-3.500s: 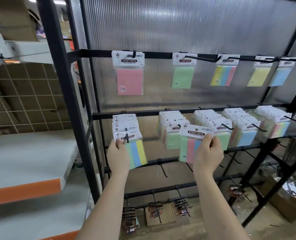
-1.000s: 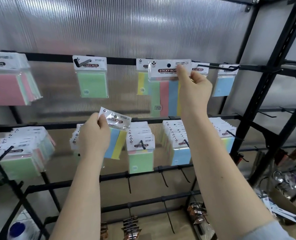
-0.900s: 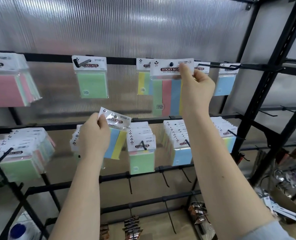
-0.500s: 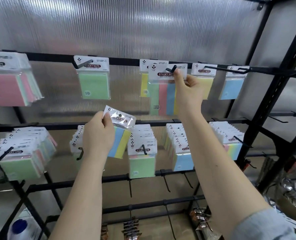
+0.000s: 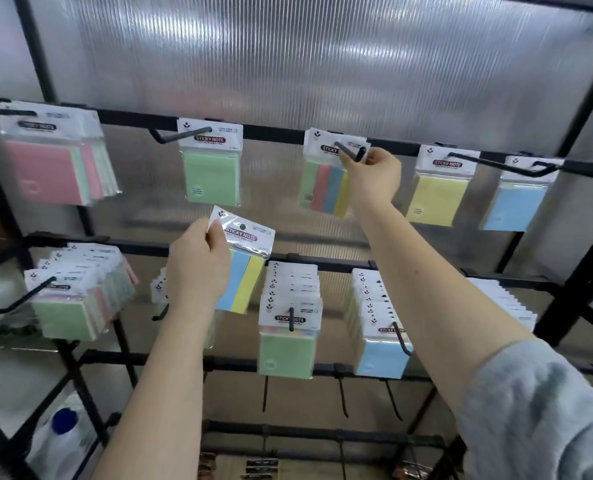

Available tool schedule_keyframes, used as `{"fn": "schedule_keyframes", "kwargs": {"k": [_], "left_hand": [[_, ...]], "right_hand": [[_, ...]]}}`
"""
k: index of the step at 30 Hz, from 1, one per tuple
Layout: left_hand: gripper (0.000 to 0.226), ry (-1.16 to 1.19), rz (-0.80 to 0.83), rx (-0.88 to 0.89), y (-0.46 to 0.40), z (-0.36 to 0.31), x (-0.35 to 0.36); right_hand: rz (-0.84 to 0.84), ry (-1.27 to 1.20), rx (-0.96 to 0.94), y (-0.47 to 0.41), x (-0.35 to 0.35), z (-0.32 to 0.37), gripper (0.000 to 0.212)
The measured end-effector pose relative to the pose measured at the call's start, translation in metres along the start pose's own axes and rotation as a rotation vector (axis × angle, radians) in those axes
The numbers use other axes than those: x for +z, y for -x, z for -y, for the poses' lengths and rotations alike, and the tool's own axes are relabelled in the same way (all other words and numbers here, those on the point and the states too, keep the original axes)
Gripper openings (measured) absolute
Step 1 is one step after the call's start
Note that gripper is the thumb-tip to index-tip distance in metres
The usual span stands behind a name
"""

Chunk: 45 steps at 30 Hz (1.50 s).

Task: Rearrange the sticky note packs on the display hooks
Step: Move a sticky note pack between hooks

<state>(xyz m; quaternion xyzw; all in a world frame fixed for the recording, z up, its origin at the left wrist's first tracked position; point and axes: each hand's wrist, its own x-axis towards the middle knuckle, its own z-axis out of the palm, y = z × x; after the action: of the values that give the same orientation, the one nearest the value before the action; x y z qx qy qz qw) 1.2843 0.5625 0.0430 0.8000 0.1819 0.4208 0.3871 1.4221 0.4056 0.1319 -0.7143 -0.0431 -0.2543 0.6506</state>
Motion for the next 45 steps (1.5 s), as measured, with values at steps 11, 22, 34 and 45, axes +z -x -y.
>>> {"fn": "schedule_keyframes", "kwargs": {"k": [11,22,34,45], "left_hand": [[0.038,0.024,0.013,-0.057,0.001,-0.002,0.005],[0.04,0.126,0.094,-0.044,0.001,-0.006,0.004],[0.031,0.436,0.195,-0.005,0.009,-0.044,-0.001],[0.036,0.585,0.124,0.164,0.014,-0.101,-0.004]], "right_hand": [[-0.057,-0.028,-0.007,-0.012,0.007,-0.012,0.031],[-0.12,0.03,-0.046,0.008,-0.019,-0.031,0.012],[0.185,0.476,-0.047,0.062,-0.087,-0.085,0.019],[0.378,0.738,0.059,0.099,-0.122,-0.116,0.034]]}}
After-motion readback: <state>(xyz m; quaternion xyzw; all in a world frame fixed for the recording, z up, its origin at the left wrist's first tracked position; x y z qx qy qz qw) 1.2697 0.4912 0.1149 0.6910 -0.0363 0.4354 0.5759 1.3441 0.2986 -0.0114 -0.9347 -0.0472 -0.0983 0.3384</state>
